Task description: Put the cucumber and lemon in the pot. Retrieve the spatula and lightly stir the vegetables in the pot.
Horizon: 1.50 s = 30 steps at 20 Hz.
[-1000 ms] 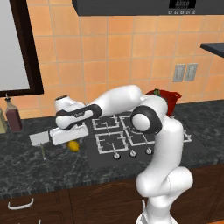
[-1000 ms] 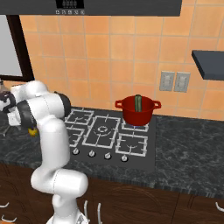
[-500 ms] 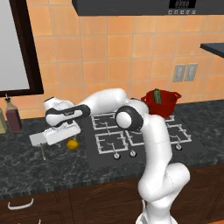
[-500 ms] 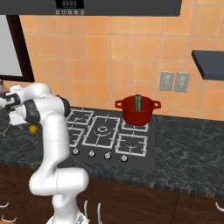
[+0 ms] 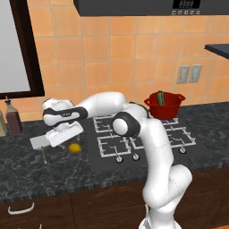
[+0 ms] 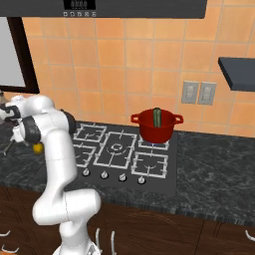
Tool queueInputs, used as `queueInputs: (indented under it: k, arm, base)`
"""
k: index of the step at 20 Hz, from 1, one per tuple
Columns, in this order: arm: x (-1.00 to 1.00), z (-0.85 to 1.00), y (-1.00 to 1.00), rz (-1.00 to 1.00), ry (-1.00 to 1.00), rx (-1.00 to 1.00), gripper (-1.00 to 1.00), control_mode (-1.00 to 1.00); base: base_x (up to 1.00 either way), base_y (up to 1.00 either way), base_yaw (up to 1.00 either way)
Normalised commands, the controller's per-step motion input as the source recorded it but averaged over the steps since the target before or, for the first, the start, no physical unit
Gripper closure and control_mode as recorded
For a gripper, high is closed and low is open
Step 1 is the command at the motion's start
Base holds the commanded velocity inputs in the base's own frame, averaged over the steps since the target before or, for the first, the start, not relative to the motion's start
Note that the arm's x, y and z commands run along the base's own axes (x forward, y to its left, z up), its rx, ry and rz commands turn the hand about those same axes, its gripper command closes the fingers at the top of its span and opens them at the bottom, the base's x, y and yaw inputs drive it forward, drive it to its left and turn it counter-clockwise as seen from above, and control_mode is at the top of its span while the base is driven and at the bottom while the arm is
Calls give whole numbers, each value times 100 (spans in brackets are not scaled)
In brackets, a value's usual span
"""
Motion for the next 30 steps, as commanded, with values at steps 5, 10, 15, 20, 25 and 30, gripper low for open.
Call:
queueInputs:
  k: [5, 10, 15, 20, 25, 30]
  arm:
    - [-27, -3, -36, 0, 0, 0, -100, -100]
    - [-29, -19, -21, 0, 0, 2, -100, -100]
    - [-3, -21, -2, 1, -1, 4, -100, -100]
    - [13, -20, 2, 4, -2, 1, -100, -100]
    - [1, -8, 3, 1, -1, 0, 100, -100]
    - [-34, 60, -5, 0, -21, 2, 100, -100]
  base:
    - [0, 0, 0]
    - [0, 0, 0]
    - [0, 0, 0]
    - [0, 0, 0]
    - [0, 0, 0]
    - [0, 0, 0]
